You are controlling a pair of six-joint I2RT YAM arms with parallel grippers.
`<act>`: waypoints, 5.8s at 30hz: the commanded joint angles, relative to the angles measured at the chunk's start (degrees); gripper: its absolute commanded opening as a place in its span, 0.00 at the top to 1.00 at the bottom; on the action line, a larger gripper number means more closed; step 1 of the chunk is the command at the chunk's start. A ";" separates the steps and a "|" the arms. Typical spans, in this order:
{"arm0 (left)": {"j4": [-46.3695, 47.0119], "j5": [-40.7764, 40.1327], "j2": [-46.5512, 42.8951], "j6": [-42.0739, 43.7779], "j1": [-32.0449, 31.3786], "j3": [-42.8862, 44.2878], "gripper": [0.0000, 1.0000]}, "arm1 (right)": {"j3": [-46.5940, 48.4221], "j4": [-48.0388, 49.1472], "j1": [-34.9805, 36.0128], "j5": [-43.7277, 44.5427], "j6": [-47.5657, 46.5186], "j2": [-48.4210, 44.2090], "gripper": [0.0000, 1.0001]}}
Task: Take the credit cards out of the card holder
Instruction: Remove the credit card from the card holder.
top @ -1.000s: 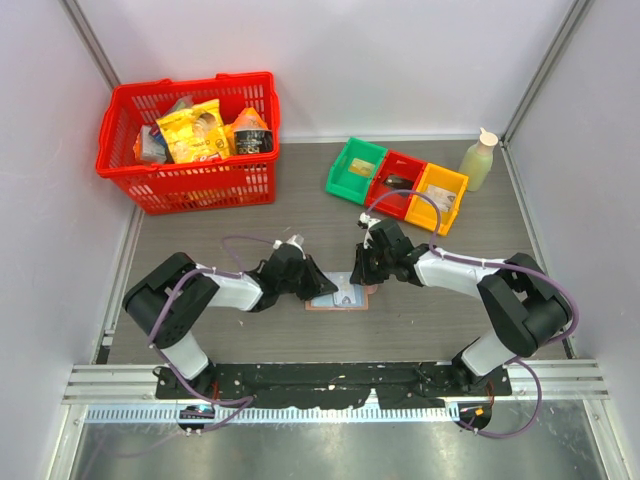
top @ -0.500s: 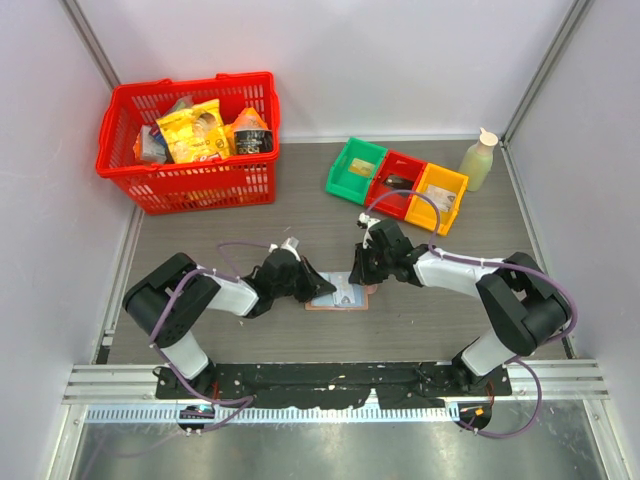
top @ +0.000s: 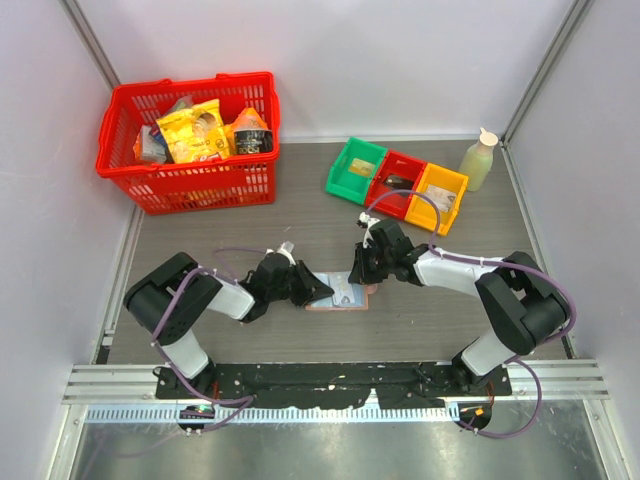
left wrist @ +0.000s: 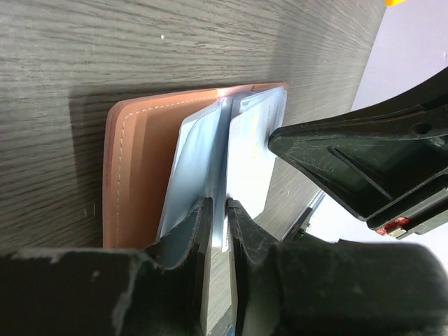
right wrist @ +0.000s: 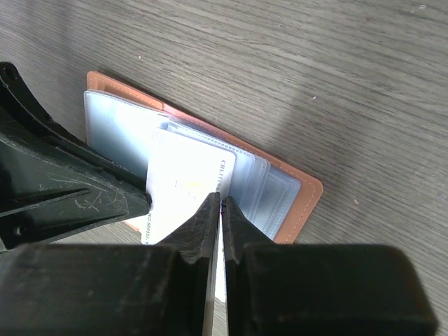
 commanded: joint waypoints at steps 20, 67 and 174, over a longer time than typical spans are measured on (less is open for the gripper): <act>4.02 1.28 0.54 -0.73 0.32 -2.87 1.00 | -2.58 -6.46 -1.52 4.81 -2.87 2.33 0.89; -15.20 -8.29 -21.32 3.57 1.11 -7.27 1.00 | -2.93 -5.41 -2.05 5.43 0.29 -6.27 0.86; -1.61 14.90 -40.06 13.24 16.76 3.37 1.00 | -12.51 51.10 2.26 -18.74 26.66 -22.10 0.76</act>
